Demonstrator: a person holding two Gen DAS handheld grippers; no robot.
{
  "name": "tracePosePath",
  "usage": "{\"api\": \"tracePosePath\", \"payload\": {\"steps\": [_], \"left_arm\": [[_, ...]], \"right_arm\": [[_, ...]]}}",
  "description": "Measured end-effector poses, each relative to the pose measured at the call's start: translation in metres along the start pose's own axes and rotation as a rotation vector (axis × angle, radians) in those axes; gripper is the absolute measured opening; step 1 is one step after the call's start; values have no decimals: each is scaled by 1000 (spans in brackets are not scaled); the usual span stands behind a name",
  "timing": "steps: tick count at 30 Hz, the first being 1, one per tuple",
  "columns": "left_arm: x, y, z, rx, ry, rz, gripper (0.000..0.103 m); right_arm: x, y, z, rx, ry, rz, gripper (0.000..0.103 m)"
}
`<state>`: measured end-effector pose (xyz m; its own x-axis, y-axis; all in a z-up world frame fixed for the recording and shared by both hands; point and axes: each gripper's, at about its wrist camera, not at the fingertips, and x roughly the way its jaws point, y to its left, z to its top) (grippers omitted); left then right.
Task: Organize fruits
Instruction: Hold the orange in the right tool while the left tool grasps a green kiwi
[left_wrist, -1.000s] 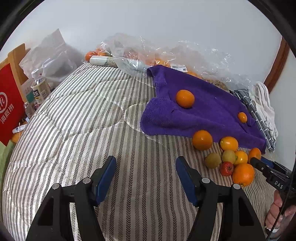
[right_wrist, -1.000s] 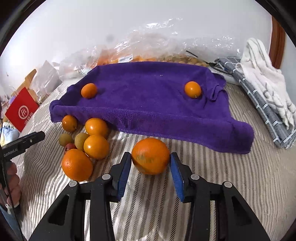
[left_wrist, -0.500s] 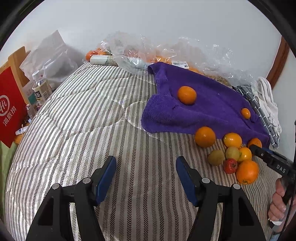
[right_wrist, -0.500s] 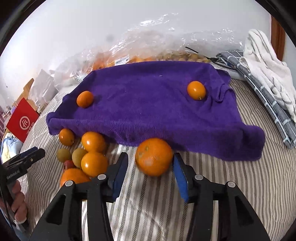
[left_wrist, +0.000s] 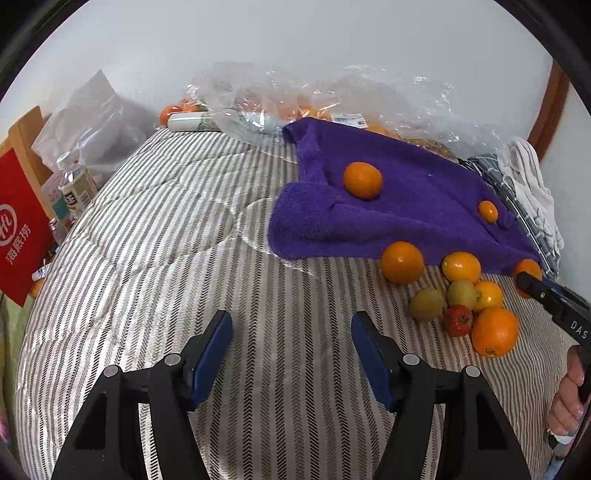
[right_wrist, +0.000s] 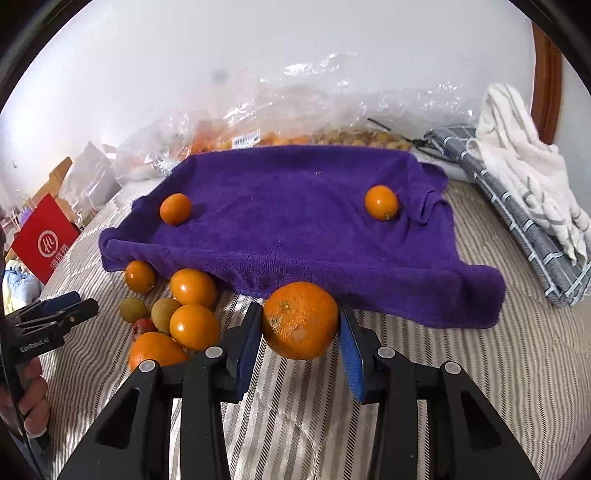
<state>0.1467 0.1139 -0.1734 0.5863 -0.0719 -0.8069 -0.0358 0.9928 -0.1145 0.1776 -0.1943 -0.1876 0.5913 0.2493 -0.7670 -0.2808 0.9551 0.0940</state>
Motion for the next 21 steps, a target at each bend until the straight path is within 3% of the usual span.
{"api": "tracePosePath", "payload": {"steps": [10,21], "left_arm": [[-1,-31,-8,76,14,-55,65],[3,-53,-9,127,27,2,65]], "right_arm": [[-16,-5,-6,-25,-38,1,41],[-11,-19,-10,-6,-27,-5,41]]}}
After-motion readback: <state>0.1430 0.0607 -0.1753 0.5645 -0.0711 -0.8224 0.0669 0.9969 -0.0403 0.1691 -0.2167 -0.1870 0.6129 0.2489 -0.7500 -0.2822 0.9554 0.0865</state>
